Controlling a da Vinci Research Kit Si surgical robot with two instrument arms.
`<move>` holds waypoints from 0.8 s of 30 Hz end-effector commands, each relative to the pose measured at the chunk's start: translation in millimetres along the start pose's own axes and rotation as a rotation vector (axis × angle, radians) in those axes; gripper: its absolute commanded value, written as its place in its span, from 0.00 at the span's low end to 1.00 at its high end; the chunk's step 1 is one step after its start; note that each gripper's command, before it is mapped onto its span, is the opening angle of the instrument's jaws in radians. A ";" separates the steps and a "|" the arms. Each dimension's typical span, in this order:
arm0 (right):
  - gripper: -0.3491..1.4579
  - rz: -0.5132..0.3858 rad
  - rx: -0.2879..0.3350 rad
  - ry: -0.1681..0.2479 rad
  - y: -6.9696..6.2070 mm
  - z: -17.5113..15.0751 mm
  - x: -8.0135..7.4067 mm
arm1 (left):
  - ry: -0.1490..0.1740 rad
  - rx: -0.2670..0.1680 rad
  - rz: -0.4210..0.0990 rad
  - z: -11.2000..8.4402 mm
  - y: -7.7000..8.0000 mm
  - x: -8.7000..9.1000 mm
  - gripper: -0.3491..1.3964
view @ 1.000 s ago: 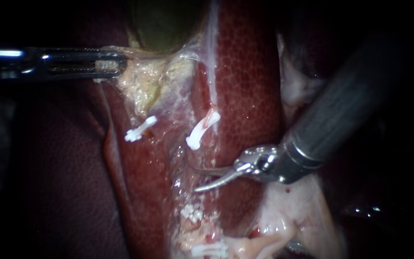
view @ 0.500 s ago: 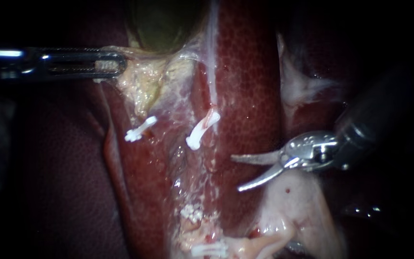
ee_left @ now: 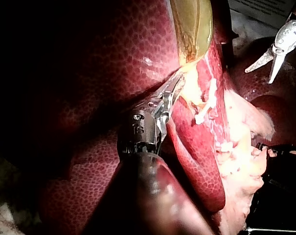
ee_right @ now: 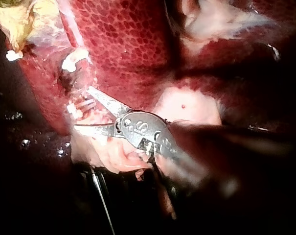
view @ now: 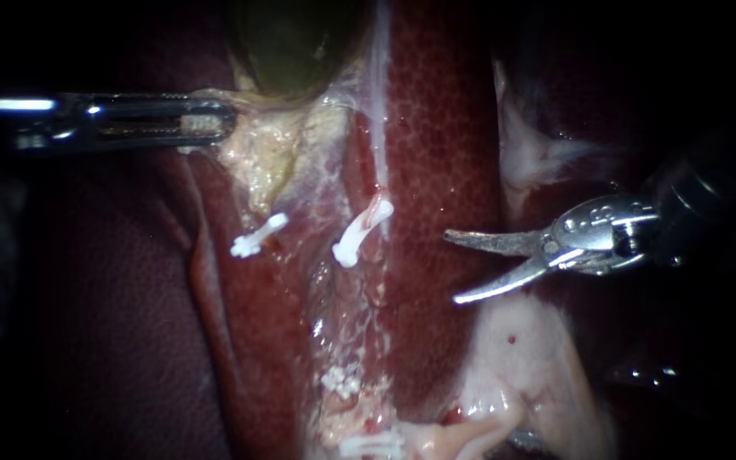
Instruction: Go back from the cut right tube
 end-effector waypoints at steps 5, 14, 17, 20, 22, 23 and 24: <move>0.98 0.000 0.002 0.004 0.1 -0.2 -0.2 | 0.033 0.016 0.016 2.7 -0.6 2.2 0.04; 0.98 0.000 0.001 0.007 0.1 -0.1 -0.2 | 0.070 0.046 0.004 6.6 -2.1 5.4 0.04; 0.98 0.000 0.001 0.007 0.1 -0.1 -0.2 | 0.073 0.047 0.006 6.8 -2.2 5.5 0.04; 0.98 0.000 0.001 0.007 0.1 -0.1 -0.2 | 0.073 0.048 0.006 6.7 -2.2 5.5 0.04; 0.98 0.000 0.001 0.007 0.1 -0.1 -0.2 | 0.073 0.048 0.006 6.7 -2.2 5.5 0.04; 0.98 0.000 0.001 0.007 0.1 -0.1 -0.2 | 0.073 0.048 0.006 6.7 -2.2 5.5 0.04; 0.98 0.000 0.001 0.007 0.1 -0.1 -0.2 | 0.073 0.048 0.006 6.7 -2.2 5.5 0.04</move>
